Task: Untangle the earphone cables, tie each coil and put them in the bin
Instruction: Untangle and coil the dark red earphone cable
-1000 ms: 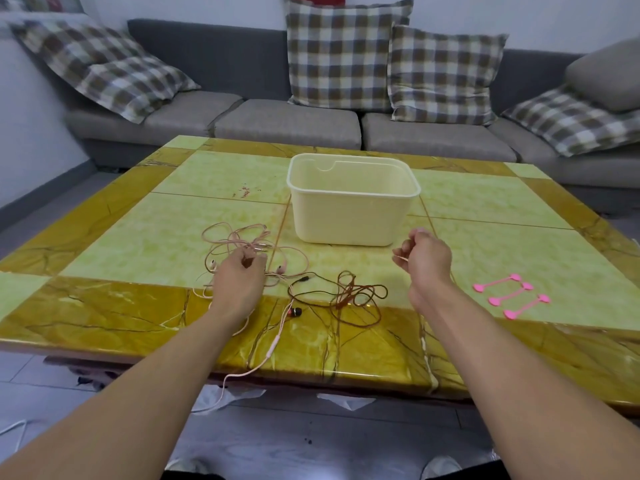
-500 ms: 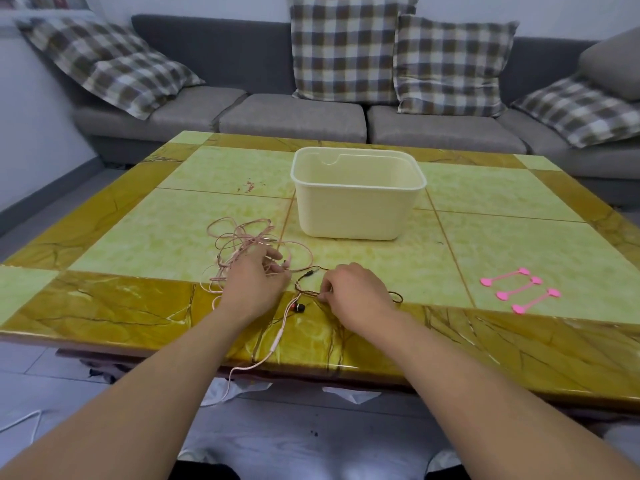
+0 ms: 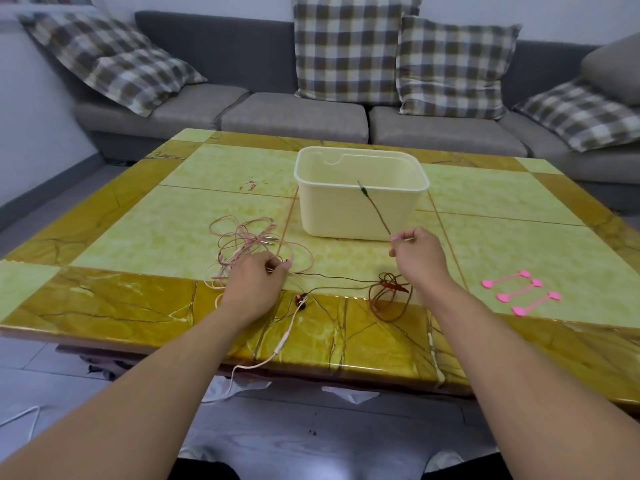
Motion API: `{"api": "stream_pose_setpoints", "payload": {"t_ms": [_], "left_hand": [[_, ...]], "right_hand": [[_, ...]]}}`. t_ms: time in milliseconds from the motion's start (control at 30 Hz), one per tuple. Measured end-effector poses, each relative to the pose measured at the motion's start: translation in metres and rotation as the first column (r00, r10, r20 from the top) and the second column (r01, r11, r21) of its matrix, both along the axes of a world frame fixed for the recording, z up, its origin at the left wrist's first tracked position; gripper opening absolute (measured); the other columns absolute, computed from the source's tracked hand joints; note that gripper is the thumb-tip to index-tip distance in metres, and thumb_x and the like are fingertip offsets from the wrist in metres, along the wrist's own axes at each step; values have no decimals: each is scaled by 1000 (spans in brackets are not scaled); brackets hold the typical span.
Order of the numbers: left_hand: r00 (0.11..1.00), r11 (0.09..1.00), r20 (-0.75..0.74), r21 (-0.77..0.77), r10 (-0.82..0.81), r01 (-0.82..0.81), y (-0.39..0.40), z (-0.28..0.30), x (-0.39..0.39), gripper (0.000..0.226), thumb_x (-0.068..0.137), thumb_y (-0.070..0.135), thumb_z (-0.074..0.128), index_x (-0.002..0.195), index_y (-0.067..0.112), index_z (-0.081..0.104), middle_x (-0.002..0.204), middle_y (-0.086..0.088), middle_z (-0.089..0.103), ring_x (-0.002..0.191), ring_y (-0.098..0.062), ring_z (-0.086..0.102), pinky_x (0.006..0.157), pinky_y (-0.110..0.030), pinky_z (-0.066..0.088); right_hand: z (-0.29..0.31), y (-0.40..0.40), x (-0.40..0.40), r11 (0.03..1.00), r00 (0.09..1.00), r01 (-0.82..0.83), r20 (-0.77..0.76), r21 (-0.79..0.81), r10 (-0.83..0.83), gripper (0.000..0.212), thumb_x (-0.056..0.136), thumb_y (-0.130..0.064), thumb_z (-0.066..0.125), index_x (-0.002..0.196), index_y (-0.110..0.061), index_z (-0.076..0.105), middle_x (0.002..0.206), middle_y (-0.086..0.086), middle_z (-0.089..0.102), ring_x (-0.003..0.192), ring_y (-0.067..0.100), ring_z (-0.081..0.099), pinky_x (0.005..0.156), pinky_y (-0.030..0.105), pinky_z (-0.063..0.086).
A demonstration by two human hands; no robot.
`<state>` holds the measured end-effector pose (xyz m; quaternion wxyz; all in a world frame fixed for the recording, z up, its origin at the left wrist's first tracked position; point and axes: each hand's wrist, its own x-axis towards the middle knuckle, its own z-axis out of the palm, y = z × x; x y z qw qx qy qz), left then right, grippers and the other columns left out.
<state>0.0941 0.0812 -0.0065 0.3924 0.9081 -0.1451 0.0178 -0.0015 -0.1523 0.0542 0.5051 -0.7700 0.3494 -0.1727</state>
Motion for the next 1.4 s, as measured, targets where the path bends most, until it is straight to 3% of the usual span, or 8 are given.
{"api": "stream_pose_setpoints", "payload": {"t_ms": [167,300,400,567,667,800,1033,1400], "left_hand": [[1000,1000,20,13,6,-6,2,2,-2,38,96,45,63,75,13,65,74,-1,65,74,-16,59,63,-31,35],[999,999,40,50,0,-2,3,1,-3,33,96,42,63,77,15,63,78,-2,65,83,-23,59,68,-33,37],[999,997,32,73,-32,30,6,2,-2,11,90,23,68,97,16,66,99,-1,67,98,-21,60,77,-33,45],[999,993,19,112,-29,26,11,1,-1,51,86,17,68,135,17,56,137,-5,58,128,-25,50,108,-42,42],[1000,994,-1,108,-9,9,10,2,-1,53,87,17,68,138,15,55,135,-8,59,126,-28,51,108,-42,41],[1000,993,-18,113,21,-19,11,-1,2,50,87,14,63,137,14,55,130,-11,63,123,-31,54,107,-45,43],[993,990,31,83,111,-114,16,-1,5,38,86,12,59,124,13,63,131,-11,61,122,-33,52,105,-46,42],[946,959,186,57,264,-279,-7,33,-1,23,82,44,56,91,28,69,97,0,67,107,-31,56,101,-47,40]], "right_hand": [[-17,7,4,752,966,-201,-254,-628,45,38,92,-21,65,129,-27,60,137,2,54,129,26,46,109,41,37],[-28,44,13,651,800,-600,-350,-465,487,50,93,-42,67,140,-27,55,143,-1,51,135,21,45,114,37,38],[-38,55,17,488,728,-681,-576,-546,371,48,98,-50,58,135,-20,57,135,4,54,128,25,44,104,42,43],[-34,50,15,641,772,-628,-462,-442,437,16,106,-30,45,105,-24,60,106,0,67,105,23,58,81,37,49],[-12,42,12,944,936,-330,121,-15,330,21,106,-17,42,90,-23,55,104,-2,72,95,23,68,77,39,55],[22,21,5,777,792,-320,603,543,-95,26,104,0,29,96,-10,52,111,17,74,106,31,71,83,40,54],[17,-15,-9,723,826,-187,505,665,-250,19,108,-9,26,109,-10,46,81,12,76,81,33,75,60,35,51],[10,-28,-31,935,936,-337,145,107,320,7,93,-26,72,95,-21,78,99,0,78,88,13,75,86,36,54]]}}
